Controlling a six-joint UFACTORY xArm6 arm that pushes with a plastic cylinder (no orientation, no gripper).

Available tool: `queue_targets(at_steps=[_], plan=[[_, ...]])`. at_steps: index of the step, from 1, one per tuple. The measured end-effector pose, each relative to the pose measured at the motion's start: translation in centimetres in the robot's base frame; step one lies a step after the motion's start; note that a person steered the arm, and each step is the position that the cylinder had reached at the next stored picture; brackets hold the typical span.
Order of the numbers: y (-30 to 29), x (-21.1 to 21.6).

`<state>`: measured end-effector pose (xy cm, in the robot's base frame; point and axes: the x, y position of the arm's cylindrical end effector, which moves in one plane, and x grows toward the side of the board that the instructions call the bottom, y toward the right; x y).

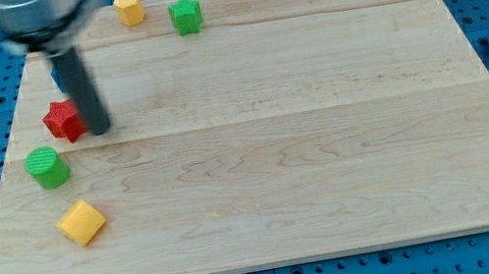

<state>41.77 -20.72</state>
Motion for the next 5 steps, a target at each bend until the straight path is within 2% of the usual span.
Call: queue_targets(at_steps=[1, 3, 5], plan=[[8.2, -5.8], [32.8, -14.1], [12.7, -5.4]])
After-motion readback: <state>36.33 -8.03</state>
